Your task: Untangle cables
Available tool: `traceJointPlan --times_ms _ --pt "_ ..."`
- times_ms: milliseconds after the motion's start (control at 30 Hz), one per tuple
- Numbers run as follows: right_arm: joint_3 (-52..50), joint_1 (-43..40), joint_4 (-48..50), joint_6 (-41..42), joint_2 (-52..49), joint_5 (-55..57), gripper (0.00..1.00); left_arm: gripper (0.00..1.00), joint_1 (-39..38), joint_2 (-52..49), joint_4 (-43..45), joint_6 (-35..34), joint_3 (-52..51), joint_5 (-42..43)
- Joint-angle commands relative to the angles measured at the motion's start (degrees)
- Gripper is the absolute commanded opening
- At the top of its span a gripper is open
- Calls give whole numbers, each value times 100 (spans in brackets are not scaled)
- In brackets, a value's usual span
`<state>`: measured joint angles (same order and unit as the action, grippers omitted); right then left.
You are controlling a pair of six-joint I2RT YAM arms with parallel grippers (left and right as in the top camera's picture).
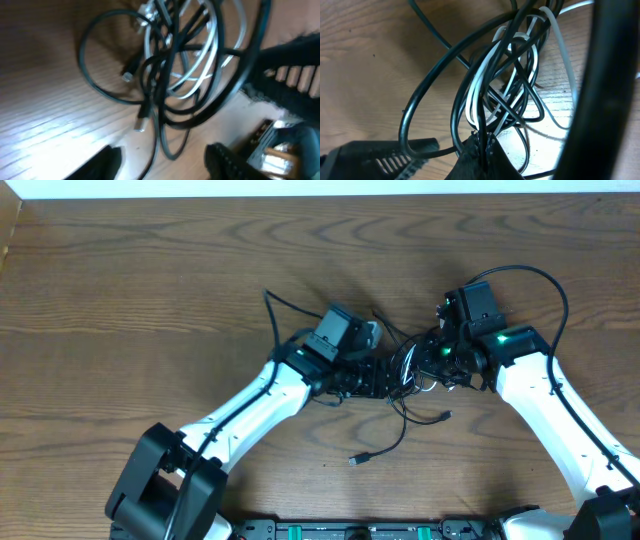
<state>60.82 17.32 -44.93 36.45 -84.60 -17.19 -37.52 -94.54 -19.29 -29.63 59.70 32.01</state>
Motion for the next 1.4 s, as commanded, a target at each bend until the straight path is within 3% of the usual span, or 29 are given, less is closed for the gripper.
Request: traceJointPlan --times_ms 0,67,300,333,467,500,700,867,967,1167,1367 --pt "120 -9 15 79 -20 9 1 53 -251 -35 107 -129 -2 -1027" --pt "120 -11 13 76 -20 -111 1 53 -378 -44 400 -404 -83 -1526" --pt "120 -81 -11 72 -20 -315 1 51 -409 -365 1709 -1008 -577 -1513" --pt "120 -92 -22 55 -20 -339 1 47 -409 -444 1836 -1106 -634 -1482" --pt "120 -138 -55 24 -20 -393 1 9 -407 -861 2116 -1403 -728 -1305" --pt "120 -157 -74 7 -20 -393 1 8 -407 -911 2111 -1401 -728 -1305" --pt "120 -304 -293 -256 -20 -114 1 8 -402 -929 2131 -1401 -730 -1303" --pt "120 -203 -350 -748 -20 -369 7 8 -402 -927 2192 -1322 -730 -940" --pt "120 -44 -341 -957 -20 -422 14 8 -402 -905 2271 -874 -730 -634" --pt "120 37 -365 -942 -20 -542 15 7 -289 -734 2232 216 -730 229" --pt "120 24 -339 -579 -142 210 13 7 81 -557 2201 616 -730 1366"
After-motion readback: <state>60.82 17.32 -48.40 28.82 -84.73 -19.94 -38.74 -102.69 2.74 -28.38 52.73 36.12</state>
